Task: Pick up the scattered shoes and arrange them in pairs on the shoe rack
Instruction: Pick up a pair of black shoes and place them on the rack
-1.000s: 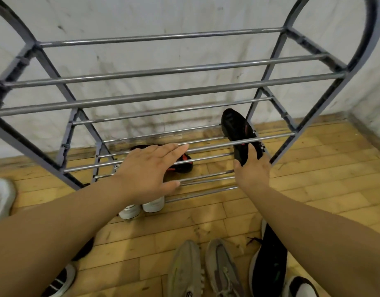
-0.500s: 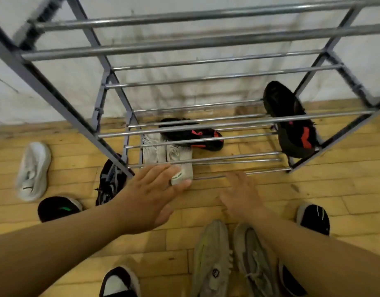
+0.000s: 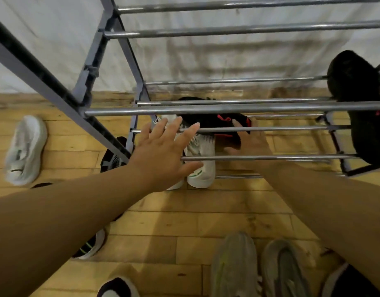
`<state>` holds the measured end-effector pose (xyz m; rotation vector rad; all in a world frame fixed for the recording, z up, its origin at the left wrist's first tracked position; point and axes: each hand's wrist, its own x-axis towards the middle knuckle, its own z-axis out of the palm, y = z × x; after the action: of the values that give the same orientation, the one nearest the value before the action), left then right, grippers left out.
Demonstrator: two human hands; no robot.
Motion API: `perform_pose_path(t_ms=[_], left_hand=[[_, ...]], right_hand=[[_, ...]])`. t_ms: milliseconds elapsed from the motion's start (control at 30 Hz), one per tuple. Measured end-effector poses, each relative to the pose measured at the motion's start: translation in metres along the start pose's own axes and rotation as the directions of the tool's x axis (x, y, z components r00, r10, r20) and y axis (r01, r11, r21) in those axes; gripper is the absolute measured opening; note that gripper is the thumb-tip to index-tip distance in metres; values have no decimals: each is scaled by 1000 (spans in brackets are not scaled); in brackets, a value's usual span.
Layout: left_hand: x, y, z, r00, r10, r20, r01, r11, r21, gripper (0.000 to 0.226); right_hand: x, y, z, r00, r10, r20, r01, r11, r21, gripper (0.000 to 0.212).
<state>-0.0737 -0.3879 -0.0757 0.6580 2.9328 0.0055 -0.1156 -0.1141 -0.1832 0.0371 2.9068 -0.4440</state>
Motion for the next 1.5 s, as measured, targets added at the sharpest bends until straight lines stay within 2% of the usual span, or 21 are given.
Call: perform_pose_path(t_ms=[100, 267, 433, 467, 567, 600, 800, 933, 1033, 1200, 1333, 1500], left_hand=[[-1, 0, 1, 1000, 2, -22, -1, 1000, 11, 88], [0, 2, 0, 1000, -5, -26, 5, 1000, 5, 88], [0, 3, 2, 999, -6, -38, 5, 1000, -3, 86], [0, 3, 2, 999, -4, -43, 4, 1000, -1, 86], [0, 3, 3, 999, -3, -48, 3, 1000, 0, 86], [0, 3, 2, 999, -6, -45, 6, 1000, -1, 86], [-3, 6, 1, 999, -32, -29, 32, 999, 7, 87], [-7, 10, -6, 997, -64, 43, 66, 997, -37, 88], [-17, 22, -24, 987, -65, 150, 85, 987, -134, 87], [-43, 58, -60, 969, 33, 246, 29, 969, -245, 86], [-63, 90, -85, 968, 136, 213, -54, 935, -350, 83], [-59, 112, -86, 974, 189, 124, -122, 901, -417, 80]], right_hand=[[10, 3, 8, 1000, -5, 13, 6, 1000, -7, 88], [27, 10, 20, 992, 28, -122, -33, 999, -42, 62], [-10, 15, 10, 993, 27, -115, -48, 981, -189, 62], [-25, 17, 8, 994, 53, -97, -68, 985, -159, 65], [-81, 14, -3, 990, 139, -17, -135, 980, 143, 70], [-102, 12, -5, 988, 154, -2, -151, 969, 195, 73], [-193, 3, -3, 987, 156, 50, -163, 928, 334, 76], [-211, 0, -45, 991, 133, 30, -135, 926, 351, 74], [-222, -1, -100, 992, 108, 62, -122, 952, 280, 72], [-264, -4, -192, 994, -10, 109, -9, 985, 170, 63], [-294, 2, -234, 999, -32, -43, 41, 969, 243, 53], [-297, 0, -233, 986, -91, -137, 125, 955, 270, 44]])
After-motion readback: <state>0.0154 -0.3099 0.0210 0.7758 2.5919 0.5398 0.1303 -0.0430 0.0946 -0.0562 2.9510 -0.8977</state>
